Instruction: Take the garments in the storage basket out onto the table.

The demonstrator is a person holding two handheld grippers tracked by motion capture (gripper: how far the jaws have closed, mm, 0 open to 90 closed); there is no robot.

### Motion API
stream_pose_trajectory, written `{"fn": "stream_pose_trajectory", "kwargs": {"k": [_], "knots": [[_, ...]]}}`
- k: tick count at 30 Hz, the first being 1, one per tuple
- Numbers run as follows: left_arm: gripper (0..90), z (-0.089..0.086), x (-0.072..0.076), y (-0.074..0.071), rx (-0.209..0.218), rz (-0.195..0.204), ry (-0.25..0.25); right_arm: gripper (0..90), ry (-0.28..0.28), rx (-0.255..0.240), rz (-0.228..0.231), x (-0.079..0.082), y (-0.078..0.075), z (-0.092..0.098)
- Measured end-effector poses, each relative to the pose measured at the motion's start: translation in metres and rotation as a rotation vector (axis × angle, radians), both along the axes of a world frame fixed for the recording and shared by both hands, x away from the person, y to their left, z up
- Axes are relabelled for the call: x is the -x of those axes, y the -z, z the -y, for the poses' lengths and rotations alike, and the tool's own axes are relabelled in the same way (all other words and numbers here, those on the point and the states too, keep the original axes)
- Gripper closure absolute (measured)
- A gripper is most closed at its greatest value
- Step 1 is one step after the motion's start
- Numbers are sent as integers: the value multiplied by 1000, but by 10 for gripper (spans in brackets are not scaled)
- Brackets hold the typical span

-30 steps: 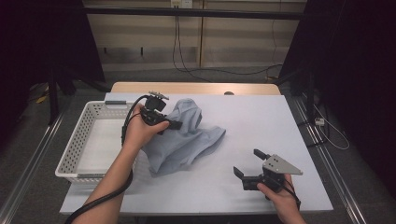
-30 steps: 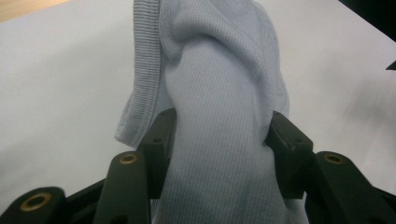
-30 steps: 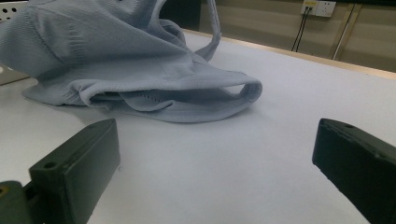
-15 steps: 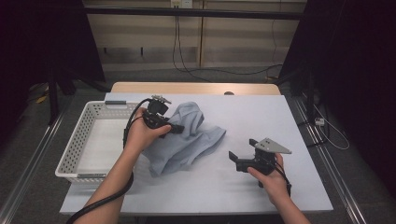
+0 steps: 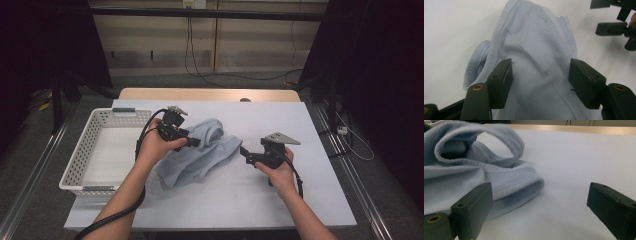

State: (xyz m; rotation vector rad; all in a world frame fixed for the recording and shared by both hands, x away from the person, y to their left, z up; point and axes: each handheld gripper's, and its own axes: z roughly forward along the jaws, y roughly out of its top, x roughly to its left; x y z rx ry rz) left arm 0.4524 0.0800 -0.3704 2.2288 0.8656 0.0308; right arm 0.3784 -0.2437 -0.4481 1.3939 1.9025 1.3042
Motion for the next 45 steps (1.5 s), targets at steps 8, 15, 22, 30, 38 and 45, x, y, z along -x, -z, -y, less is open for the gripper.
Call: {"fn": "stream_pose_trajectory", "kwargs": {"k": [8, 15, 22, 30, 38, 45], "knots": [[309, -1, 0, -1, 1, 2, 7, 140, 11, -27, -25, -15, 3, -6], [259, 0, 1, -1, 3, 4, 20, 219, 27, -50, -56, -28, 6, -15], [210, 0, 1, 2, 21, -22, 30, 320, 5, -23, -102, -41, 11, -27], [204, -3, 1, -1, 44, -20, 30, 490, -9, -22, -157, -45, 17, -31], [197, 3, 1, -7, 57, -11, 34, 836, -75, -9, -210, -42, 19, -25], [196, 7, -8, -11, 57, 3, 22, 860, -129, 12, -196, -32, 15, -27]]}}
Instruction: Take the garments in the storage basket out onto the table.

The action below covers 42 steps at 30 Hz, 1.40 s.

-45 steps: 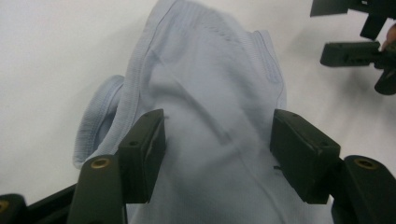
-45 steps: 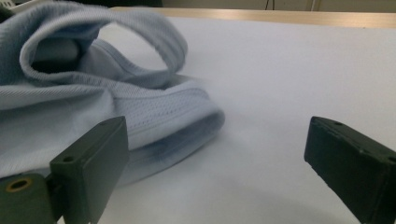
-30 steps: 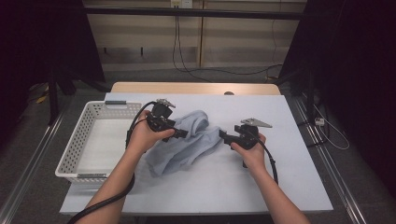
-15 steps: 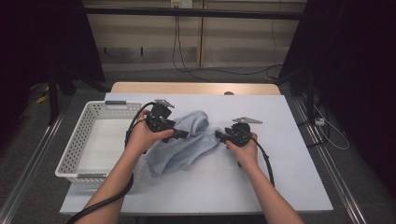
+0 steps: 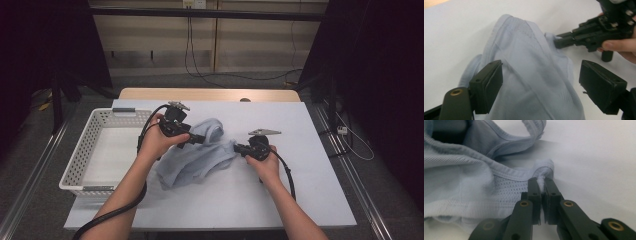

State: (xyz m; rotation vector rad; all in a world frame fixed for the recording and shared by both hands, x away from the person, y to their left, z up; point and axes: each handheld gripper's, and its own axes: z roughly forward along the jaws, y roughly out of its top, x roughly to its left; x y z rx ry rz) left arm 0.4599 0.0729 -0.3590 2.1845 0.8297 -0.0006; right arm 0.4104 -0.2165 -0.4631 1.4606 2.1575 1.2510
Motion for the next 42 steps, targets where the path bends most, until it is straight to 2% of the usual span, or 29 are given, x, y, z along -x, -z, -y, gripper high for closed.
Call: {"fn": "stream_pose_trajectory", "kwargs": {"k": [7, 12, 15, 19, 25, 35, 42], "knots": [[200, 5, -18, -1, 16, 3, -36, 861, -37, -7, 21, 12, -7, -3], [212, 12, -30, 1, 31, 2, -50, 860, -53, -17, 17, 16, -9, -6], [227, 16, -37, 3, 25, 2, -59, 860, -51, -18, 16, 18, -10, -6], [270, 23, -48, 11, 16, -12, -66, 859, -46, -28, 17, 17, -11, -6], [279, 37, -62, 28, 30, -35, -90, 858, -40, -34, 13, 18, -11, -6], [282, 52, -62, 30, 18, -34, -68, 858, -41, -35, 10, 19, -13, -5], [269, 52, -64, 21, 14, -23, -73, 859, -40, -30, 13, 21, -15, -3]]}}
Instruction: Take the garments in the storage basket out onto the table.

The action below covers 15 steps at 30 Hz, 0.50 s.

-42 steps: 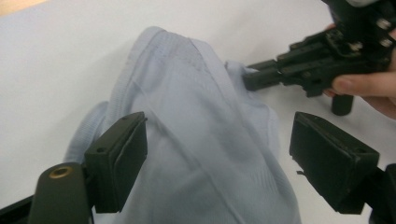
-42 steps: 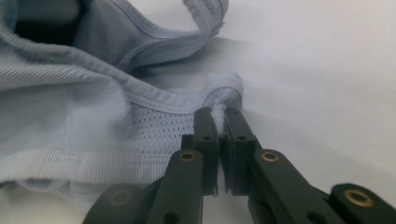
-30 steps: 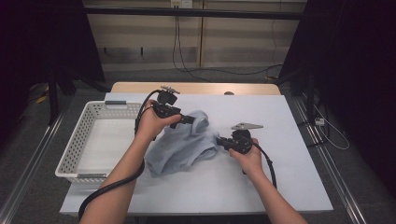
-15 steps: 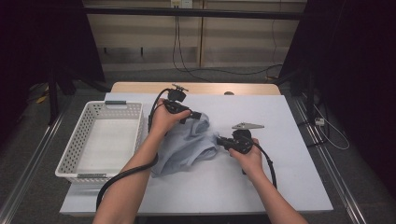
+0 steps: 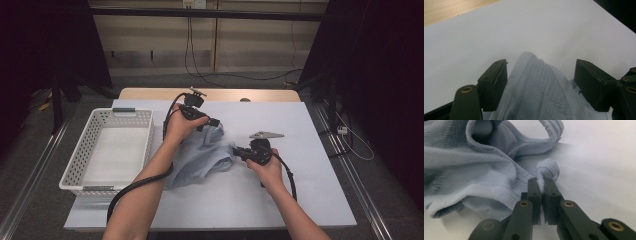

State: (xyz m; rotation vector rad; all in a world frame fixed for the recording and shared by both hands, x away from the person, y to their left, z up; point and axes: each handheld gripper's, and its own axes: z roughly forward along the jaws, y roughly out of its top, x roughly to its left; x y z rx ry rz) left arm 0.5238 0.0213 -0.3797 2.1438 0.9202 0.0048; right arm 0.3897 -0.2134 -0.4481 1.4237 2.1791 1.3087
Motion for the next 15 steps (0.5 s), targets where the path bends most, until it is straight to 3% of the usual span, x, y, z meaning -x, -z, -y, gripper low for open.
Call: {"fn": "stream_pose_trajectory", "kwargs": {"k": [7, 15], "knots": [[270, -2, -3, -8, 23, 15, -13, 860, 2, 2, -1, 1, -1, 1], [328, -2, -12, 3, 24, 8, -40, 860, 9, 3, 2, 4, -3, 6]]}}
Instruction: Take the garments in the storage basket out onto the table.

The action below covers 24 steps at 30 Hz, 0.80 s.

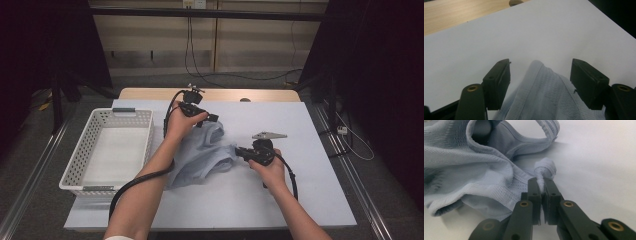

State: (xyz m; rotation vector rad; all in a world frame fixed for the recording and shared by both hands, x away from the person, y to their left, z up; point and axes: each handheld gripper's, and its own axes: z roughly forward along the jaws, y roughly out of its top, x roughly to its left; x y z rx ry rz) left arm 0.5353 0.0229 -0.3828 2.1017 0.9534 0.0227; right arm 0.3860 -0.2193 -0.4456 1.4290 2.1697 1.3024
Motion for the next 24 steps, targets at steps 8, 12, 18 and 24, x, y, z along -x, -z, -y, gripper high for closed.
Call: {"fn": "stream_pose_trajectory", "kwargs": {"k": [8, 12, 18, 24], "knots": [[373, 9, -3, 17, -36, -12, 12, 859, 6, 0, -2, 3, -1, 3], [369, 11, -3, 22, -38, -9, 21, 859, 4, 6, -1, 4, -2, 3], [351, 14, -2, 32, -69, 4, 33, 858, 5, 9, -2, 5, -3, 2], [344, 17, -1, 44, -95, 13, 44, 858, 2, 17, -3, 4, -3, 1]]}}
